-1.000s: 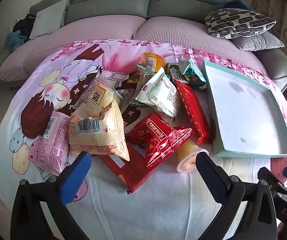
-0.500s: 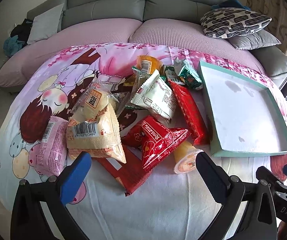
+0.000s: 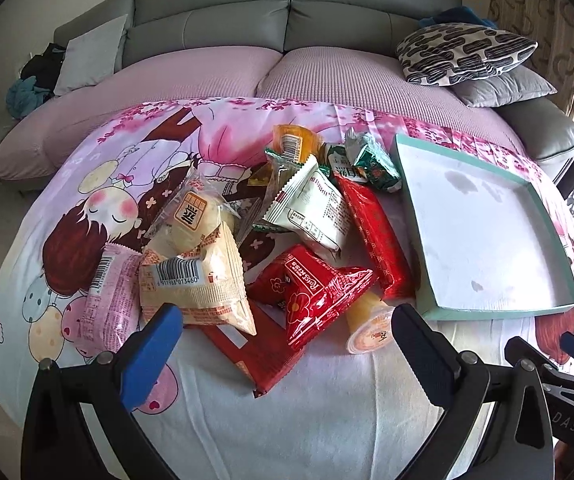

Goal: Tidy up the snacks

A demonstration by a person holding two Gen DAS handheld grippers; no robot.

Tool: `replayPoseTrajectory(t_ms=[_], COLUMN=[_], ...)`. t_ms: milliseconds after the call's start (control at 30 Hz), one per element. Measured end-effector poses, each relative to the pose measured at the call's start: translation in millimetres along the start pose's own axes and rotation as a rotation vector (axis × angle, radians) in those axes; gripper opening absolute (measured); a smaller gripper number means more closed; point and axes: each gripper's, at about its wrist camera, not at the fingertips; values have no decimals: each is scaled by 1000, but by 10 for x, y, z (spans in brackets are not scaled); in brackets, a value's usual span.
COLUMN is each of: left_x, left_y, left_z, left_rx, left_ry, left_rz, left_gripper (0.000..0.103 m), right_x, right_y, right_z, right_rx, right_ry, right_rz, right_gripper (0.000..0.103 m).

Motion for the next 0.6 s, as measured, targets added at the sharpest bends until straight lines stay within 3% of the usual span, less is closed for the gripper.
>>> replayPoseTrajectory(t_ms=[600], left_x=[-23], left_y=[9], left_z=[-24], left_rx=[-14], left_ry=[22], left_rz=[13], left_gripper=[103], right_x=[-3], right_y=[-3], right_z=[-5], right_rx=[0], right_ry=[0], right_rz=[0], right_gripper=[103])
Point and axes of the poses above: each gripper's, at about its wrist camera, not at the fingertips, and z roughly against the way its jaws point, y to its left, x to its top, and after that the axes turned 15 degrees about -z, right-handed
